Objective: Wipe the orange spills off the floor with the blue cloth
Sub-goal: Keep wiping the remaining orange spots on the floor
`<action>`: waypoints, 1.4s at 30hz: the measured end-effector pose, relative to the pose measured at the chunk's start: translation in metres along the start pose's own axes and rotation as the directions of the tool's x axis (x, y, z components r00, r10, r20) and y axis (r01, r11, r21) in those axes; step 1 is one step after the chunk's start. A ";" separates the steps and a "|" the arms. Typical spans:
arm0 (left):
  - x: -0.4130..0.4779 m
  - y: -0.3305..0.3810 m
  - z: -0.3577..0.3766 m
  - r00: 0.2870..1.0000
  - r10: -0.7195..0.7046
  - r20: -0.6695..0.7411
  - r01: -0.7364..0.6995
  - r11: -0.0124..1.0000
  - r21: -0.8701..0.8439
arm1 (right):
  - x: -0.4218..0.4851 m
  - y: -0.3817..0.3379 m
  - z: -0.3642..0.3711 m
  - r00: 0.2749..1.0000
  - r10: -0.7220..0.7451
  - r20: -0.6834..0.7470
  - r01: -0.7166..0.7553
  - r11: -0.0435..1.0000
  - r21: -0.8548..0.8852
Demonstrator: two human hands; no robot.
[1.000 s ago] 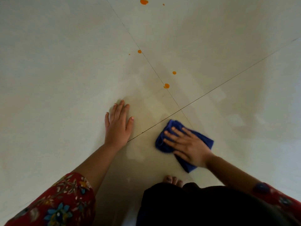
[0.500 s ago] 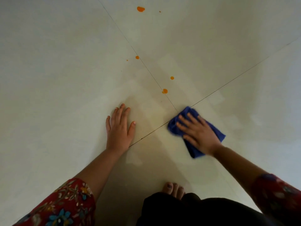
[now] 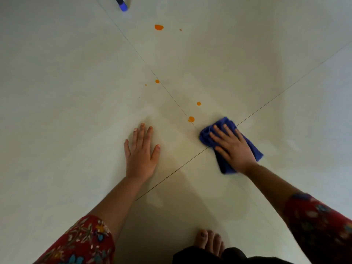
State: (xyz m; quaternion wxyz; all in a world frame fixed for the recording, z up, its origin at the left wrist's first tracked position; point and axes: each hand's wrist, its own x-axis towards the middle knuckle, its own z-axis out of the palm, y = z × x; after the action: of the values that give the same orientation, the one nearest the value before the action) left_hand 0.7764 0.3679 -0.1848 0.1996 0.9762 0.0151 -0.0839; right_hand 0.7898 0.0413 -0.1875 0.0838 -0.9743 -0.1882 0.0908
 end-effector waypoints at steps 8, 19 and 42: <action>0.006 -0.002 0.006 0.998 -0.046 0.042 0.040 0.991 0.127 | -0.014 -0.054 0.020 0.985 -0.172 0.027 0.172 0.985 -0.019; 0.004 -0.001 0.008 0.999 -0.043 0.020 0.040 0.988 0.151 | 0.129 -0.058 -0.008 0.983 0.165 -0.080 -0.161 0.986 0.050; 0.025 -0.054 -0.137 0.673 0.226 0.705 -0.540 0.801 0.258 | 0.081 -0.049 -0.007 0.997 -0.014 0.080 0.023 0.994 -0.106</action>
State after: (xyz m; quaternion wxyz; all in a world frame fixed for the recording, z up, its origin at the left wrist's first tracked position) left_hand 0.8188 0.4707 -0.0857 -0.0241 0.8845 -0.2853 -0.3684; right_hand 0.8474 0.1164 -0.1830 0.0249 -0.9713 -0.2050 0.1181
